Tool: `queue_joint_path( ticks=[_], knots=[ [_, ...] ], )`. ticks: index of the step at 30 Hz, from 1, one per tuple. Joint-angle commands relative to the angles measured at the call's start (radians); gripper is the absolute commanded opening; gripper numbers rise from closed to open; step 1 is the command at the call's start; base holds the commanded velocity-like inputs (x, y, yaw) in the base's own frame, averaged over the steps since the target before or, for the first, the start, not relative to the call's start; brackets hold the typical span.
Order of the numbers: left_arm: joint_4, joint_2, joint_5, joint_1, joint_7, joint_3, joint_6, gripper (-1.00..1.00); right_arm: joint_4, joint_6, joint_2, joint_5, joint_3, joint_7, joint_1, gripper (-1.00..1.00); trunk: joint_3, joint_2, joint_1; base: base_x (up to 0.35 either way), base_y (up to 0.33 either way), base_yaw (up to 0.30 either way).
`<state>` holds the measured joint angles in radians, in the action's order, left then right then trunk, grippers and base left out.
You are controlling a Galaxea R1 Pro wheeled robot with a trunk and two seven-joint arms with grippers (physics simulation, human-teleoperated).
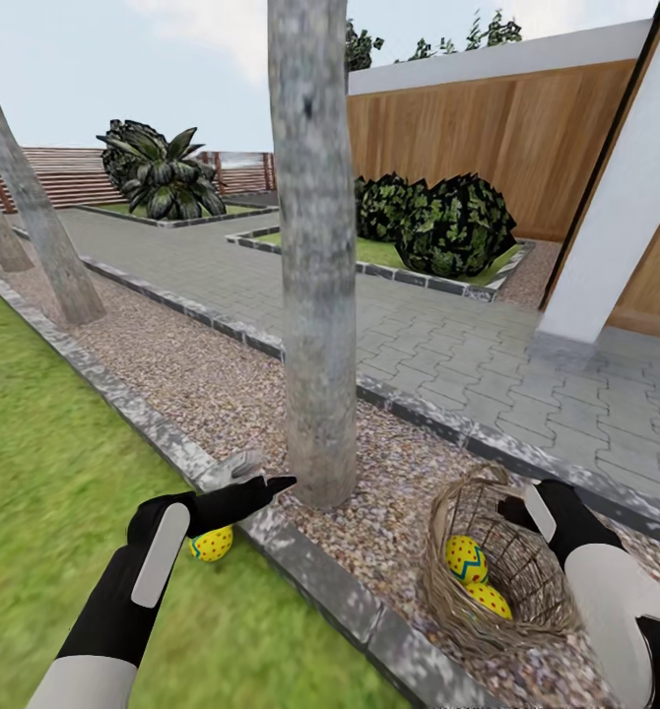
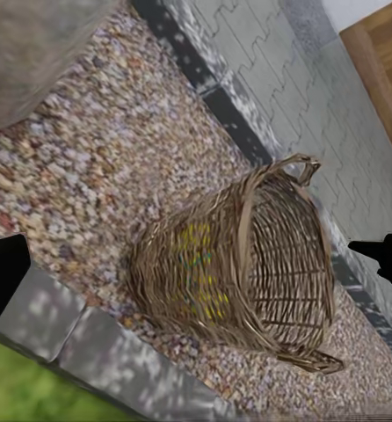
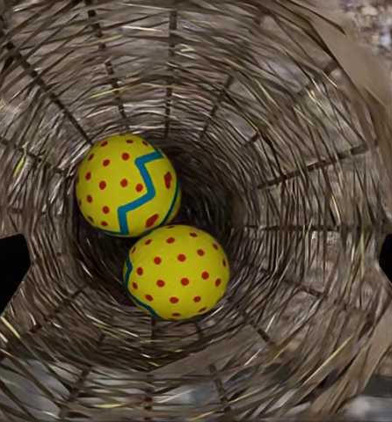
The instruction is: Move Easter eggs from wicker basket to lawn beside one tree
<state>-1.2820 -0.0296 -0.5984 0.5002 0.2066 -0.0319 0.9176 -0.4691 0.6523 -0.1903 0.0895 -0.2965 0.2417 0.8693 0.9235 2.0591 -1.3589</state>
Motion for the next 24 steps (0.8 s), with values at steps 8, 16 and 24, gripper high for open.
queue_joint_path(
  ticks=[8, 16, 24],
  knots=[
    [0.0, -0.001, 0.006, 0.0, 0.008, -0.002, 0.006, 1.0, -0.001, 0.003, 0.001, 0.01, 0.001, 0.007, 0.0, 1.0, -0.004, 0.0, 0.0, 0.0, 0.0, -0.116],
    [0.0, -0.001, 0.006, 0.001, 0.008, 0.0, 0.006, 1.0, -0.002, 0.005, 0.001, 0.01, 0.004, 0.007, 0.0, 1.0, -0.005, 0.0, 0.0, 0.0, 0.0, -0.004],
    [0.0, -0.001, 0.006, 0.001, 0.008, -0.002, 0.007, 1.0, -0.001, 0.003, 0.002, 0.01, 0.005, 0.005, 0.0, 1.0, -0.005, 0.0, 0.0, 0.0, 0.0, 0.0]
  ],
)
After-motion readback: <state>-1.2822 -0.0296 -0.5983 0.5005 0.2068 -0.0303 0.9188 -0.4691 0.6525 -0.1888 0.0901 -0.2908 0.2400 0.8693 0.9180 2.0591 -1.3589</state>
